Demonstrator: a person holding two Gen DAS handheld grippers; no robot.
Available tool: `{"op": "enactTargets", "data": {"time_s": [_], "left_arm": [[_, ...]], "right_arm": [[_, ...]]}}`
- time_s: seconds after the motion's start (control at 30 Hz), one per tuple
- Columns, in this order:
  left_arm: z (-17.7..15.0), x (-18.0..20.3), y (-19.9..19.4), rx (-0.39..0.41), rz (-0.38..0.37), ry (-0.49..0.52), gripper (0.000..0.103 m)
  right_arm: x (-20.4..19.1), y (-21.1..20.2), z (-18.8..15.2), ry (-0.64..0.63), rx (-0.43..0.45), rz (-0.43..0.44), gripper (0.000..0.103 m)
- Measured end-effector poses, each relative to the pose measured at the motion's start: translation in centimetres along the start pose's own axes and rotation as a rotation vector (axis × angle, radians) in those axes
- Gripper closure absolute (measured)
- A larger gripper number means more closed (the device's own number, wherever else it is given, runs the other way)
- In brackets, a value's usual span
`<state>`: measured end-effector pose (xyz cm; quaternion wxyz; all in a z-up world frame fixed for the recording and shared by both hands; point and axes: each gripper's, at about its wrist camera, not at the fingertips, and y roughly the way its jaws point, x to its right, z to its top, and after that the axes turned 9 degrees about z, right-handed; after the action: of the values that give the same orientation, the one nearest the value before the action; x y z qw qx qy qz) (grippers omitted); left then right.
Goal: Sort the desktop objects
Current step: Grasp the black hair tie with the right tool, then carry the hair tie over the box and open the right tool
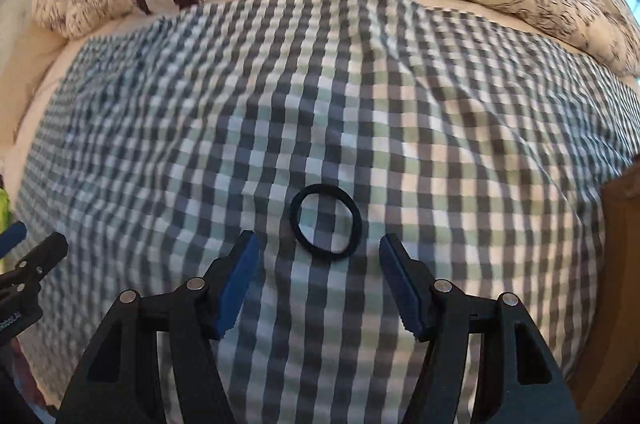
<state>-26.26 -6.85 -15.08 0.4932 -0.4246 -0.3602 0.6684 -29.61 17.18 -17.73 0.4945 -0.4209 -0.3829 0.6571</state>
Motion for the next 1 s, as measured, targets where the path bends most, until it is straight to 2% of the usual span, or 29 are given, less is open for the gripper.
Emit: {"op": "enactTargets", "data": {"time_s": [0.13, 0.17, 0.2, 0.27, 0.33, 0.67, 0.87, 1.0], "left_arm": [[0.9, 0.6, 1.1, -0.013, 0.005, 0.015, 0.006], [1.1, 0.7, 1.3, -0.013, 0.006, 0.018, 0.006], [1.4, 0.7, 1.5, -0.013, 0.005, 0.02, 0.006], [1.7, 0.8, 1.6, -0.016, 0.006, 0.016, 0.006], [2.2, 1.0, 1.8, -0.021, 0.006, 0.02, 0.006], [3.0, 1.3, -0.5, 0.016, 0.001, 0.032, 0.006], [2.8, 2.8, -5.0, 0.057, 0.004, 0.069, 0.006], [2.8, 5.1, -7.9, 0.079, -0.011, 0.091, 0.005]], "right_arm": [[-0.5, 0.7, 0.5, -0.043, 0.012, -0.032, 0.041], [-0.6, 0.7, 0.6, -0.049, 0.013, -0.037, 0.044], [-0.6, 0.7, 0.6, -0.054, 0.015, -0.043, 0.05], [-0.6, 0.4, 0.7, -0.066, 0.021, -0.042, 0.083], [-0.6, 0.2, 0.9, -0.07, 0.019, -0.027, 0.098], [0.1, -4.1, 0.8, -0.026, 0.07, 0.019, 0.1], [1.3, -9.8, 0.5, 0.017, 0.154, 0.006, 0.1], [3.8, -15.0, -0.8, 0.078, 0.214, -0.011, 0.1]]}}
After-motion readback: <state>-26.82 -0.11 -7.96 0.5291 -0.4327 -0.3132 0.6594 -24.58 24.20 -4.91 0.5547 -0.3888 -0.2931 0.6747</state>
